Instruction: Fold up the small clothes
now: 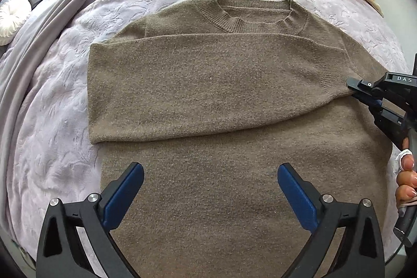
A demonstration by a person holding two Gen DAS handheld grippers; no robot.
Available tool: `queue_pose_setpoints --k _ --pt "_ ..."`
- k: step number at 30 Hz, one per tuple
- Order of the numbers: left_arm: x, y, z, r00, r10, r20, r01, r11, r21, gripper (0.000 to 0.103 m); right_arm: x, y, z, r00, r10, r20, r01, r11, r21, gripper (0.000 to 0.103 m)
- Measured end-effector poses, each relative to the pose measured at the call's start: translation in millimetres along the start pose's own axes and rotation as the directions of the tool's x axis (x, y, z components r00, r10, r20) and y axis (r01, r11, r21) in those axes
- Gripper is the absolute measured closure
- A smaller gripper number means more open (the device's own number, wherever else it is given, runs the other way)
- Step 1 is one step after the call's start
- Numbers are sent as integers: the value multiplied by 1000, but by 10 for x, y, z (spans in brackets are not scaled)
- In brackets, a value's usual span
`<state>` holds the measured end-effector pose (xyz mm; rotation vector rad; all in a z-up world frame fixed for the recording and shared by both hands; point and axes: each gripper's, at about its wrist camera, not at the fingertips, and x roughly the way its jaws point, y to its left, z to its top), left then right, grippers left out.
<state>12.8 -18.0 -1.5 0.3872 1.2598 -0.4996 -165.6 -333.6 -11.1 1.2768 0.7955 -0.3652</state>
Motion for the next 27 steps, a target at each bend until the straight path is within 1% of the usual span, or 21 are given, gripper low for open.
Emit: queue_pose_setpoints --k 1,3,4,6,8,10,13,15,17,19,20,23,24,25,27 --pt "-10 7 1 1000 -3 4 3 1000 -2 0 -35 17 -13 1000 14 6 -14 1000 -5 96" --pt "-5 11 4 1000 -10 7 10 1000 -5 0 -118 99 -53 1000 2 15 -1 998 -64 96" --pt "8 7 5 1000 -15 6 15 1000 -4 0 -133 126 -69 1000 -15 14 16 996 -90 96" --pt "62 -10 7 1000 -18 -6 18 1000 1 0 -106 130 -88 997 -73 8 73 989 -124 96" --pt "108 -42 1 1000 -19 -21 20 1000 6 0 -31 48 -82 995 -104 -13 102 989 -111 96" --pt "111 -70 -13 1000 -15 -21 15 1000 17 0 -34 -20 -77 995 -94 -27 91 992 -83 95" --pt "111 -124 -25 1000 -8 -22 9 999 36 0 -202 -46 -106 994 -114 -7 112 989 -94 90" --pt "117 -153 -21 999 -11 -31 12 999 42 0 -340 -93 -147 994 -113 -5 112 989 -93 88" --pt "119 -176 -11 999 -15 -38 17 999 48 0 -488 -165 -196 995 -103 -10 102 992 -81 79" --pt "118 -204 -1 999 -17 -40 19 998 53 0 -647 -238 -256 994 -107 -2 107 991 -75 53" --pt "118 -223 3 999 -19 -41 22 998 57 0 -721 -268 -282 995 -102 5 102 992 -74 52" --pt "125 -288 15 999 -24 -45 27 997 66 0 -884 -346 -354 996 -88 6 88 994 -65 51" --pt "131 -310 20 999 -25 -47 28 997 68 0 -918 -368 -373 997 -76 2 76 995 -62 50" --pt "136 -330 19 998 -26 -50 30 997 71 0 -947 -388 -387 998 -58 -7 57 997 -58 44" --pt "165 -391 40 998 -27 -54 31 997 73 0 -1001 -428 -412 999 -46 -12 45 998 -49 38"
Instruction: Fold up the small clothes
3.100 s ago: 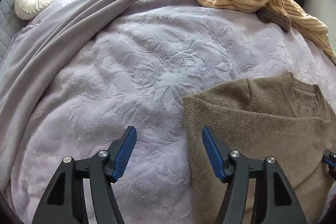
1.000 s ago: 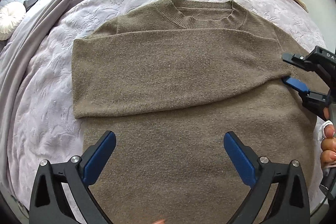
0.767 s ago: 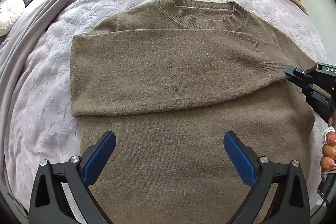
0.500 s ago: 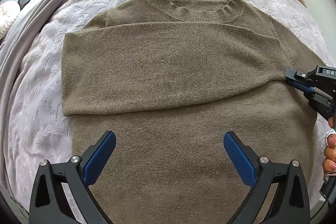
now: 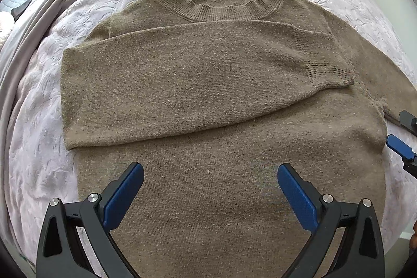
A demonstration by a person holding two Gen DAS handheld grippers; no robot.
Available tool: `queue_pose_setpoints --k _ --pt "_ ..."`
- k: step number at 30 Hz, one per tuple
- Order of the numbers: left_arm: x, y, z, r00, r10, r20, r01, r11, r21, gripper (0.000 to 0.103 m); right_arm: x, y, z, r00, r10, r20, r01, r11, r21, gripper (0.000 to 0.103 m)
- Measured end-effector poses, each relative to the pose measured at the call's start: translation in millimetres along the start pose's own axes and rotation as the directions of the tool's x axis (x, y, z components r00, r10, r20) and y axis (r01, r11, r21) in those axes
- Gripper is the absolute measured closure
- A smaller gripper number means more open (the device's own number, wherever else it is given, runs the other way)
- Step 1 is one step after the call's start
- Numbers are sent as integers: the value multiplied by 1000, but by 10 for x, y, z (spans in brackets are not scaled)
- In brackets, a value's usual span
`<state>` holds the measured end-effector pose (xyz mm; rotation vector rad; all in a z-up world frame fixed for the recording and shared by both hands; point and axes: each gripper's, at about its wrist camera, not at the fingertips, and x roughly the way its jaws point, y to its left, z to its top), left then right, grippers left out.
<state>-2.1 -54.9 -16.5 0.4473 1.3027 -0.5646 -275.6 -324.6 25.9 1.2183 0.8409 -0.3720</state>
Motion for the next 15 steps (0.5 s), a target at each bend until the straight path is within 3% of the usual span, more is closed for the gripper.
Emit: queue_pose_setpoints --k 15 --pt "76 -447 118 999 -32 -9 32 998 50 0 -434 -476 10 997 -16 76 8 994 107 37"
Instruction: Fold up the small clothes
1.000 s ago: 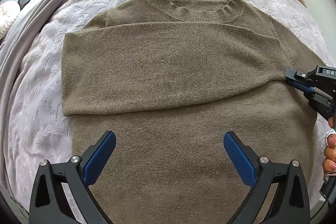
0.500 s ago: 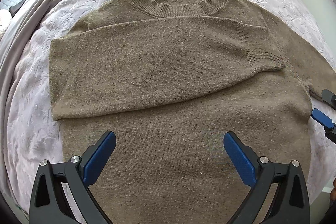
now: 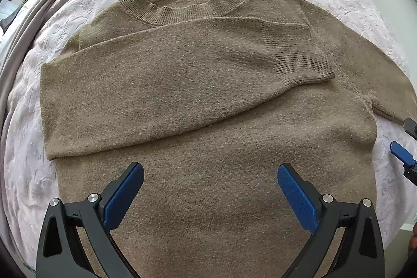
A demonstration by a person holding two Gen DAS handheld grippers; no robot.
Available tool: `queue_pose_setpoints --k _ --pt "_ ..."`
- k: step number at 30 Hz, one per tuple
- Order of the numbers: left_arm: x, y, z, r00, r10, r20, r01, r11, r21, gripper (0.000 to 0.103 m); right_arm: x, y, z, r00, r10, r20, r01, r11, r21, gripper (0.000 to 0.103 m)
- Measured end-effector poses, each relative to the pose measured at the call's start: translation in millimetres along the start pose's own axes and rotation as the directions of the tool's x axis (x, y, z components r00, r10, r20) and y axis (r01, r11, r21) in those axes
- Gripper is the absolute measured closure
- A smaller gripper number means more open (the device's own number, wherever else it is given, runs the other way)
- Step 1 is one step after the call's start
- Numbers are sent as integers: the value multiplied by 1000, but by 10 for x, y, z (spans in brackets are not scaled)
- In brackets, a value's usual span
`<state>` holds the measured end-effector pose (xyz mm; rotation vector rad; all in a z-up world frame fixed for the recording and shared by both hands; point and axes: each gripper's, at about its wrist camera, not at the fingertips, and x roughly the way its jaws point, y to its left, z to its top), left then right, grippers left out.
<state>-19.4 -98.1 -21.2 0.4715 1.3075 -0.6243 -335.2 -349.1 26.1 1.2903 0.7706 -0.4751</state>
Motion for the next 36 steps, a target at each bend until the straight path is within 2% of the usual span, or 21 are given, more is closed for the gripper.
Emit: queue_pose_setpoints --k 9,20,26,31,32,33,34,36 --pt "30 -303 124 1000 -17 1 17 999 37 0 -408 -410 261 989 -6 145 -9 995 102 37" --pt "110 -591 296 1000 -23 -2 23 997 72 0 -938 -1000 662 939 -57 339 -40 961 274 33" --pt "139 -792 338 1000 -23 -7 24 997 70 0 -971 -1245 771 906 36 423 -211 903 375 33" --pt "143 -618 289 1000 -26 -6 26 998 58 0 -992 -1374 794 878 93 469 -310 858 409 32" --pt "125 -558 285 1000 -24 -7 25 998 55 0 -992 -1393 795 876 104 471 -324 849 416 34" --pt "124 -516 279 1000 -22 -9 23 998 51 0 -979 -1411 802 875 124 469 -345 838 423 50" --pt "130 -499 283 1000 -18 -12 19 999 46 0 -949 -1405 800 878 137 460 -354 831 429 77" --pt "134 -454 292 1000 -7 -15 8 999 36 0 -894 -1384 810 884 157 441 -363 825 433 96"
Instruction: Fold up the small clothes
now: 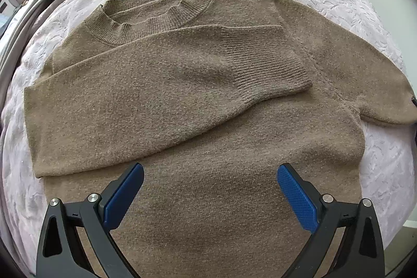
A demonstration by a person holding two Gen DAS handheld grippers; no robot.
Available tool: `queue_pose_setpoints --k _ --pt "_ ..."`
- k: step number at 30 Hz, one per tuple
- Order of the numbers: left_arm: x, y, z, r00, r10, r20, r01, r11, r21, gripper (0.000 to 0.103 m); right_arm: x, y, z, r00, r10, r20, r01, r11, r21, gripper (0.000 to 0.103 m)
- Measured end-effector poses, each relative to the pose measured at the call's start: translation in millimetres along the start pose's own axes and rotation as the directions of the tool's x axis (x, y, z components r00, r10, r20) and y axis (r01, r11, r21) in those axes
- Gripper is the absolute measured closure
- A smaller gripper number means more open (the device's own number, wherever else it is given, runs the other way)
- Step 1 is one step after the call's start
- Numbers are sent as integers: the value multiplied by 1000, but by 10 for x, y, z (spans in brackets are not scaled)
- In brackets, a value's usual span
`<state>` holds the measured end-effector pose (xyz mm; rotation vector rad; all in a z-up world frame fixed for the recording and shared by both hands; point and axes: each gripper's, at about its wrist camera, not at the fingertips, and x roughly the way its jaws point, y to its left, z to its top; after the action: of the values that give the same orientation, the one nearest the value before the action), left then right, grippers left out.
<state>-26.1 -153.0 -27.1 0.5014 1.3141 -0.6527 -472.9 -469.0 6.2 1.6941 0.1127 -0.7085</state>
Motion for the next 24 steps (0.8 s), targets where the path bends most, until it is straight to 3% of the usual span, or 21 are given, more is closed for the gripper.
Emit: queue_pose_setpoints --k 6,11,14,18,20,24 --pt "-21 185 20 1000 6 4 -6 999 -33 0 133 443 -220 996 71 -54 -78 987 -138 96" --pt "-75 473 34 1000 23 12 -22 998 -67 0 440 1108 -628 976 101 -193 -164 924 -346 96" --pt "-96 736 36 999 27 23 -25 994 -102 0 725 1492 -1001 950 99 -295 -229 865 -446 96" --pt "-174 1155 13 997 56 44 -48 985 -167 0 1166 1923 -1656 910 28 -413 -290 755 -589 96" --pt "-210 1372 -11 996 72 53 -60 977 -204 0 1445 2048 -2052 882 -31 -471 -314 706 -635 96" --pt "-214 1724 -76 992 113 63 -92 956 -277 0 1987 1993 -2748 811 -150 -565 -339 666 -664 96"
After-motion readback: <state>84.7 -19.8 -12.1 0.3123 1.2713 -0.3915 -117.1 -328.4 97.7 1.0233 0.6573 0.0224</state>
